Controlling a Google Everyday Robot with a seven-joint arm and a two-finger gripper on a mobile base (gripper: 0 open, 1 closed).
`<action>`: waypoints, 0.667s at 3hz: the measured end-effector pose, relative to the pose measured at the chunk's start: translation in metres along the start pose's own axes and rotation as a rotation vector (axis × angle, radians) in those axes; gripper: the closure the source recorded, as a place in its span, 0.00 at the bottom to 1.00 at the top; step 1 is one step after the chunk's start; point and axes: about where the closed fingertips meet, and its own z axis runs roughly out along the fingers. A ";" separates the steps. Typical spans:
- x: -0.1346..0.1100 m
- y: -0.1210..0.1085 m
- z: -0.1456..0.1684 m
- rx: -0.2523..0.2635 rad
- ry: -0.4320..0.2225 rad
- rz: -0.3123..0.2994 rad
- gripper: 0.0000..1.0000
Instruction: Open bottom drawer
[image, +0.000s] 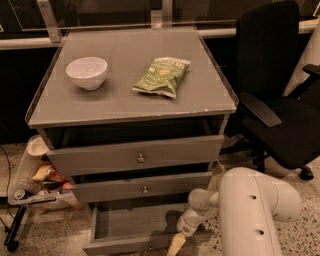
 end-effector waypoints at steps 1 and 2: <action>0.020 0.012 0.004 -0.027 0.026 0.014 0.00; 0.020 0.012 0.004 -0.027 0.026 0.015 0.00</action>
Offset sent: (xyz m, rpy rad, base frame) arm -0.1280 -0.0973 0.0113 -0.0344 0.1841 -0.0705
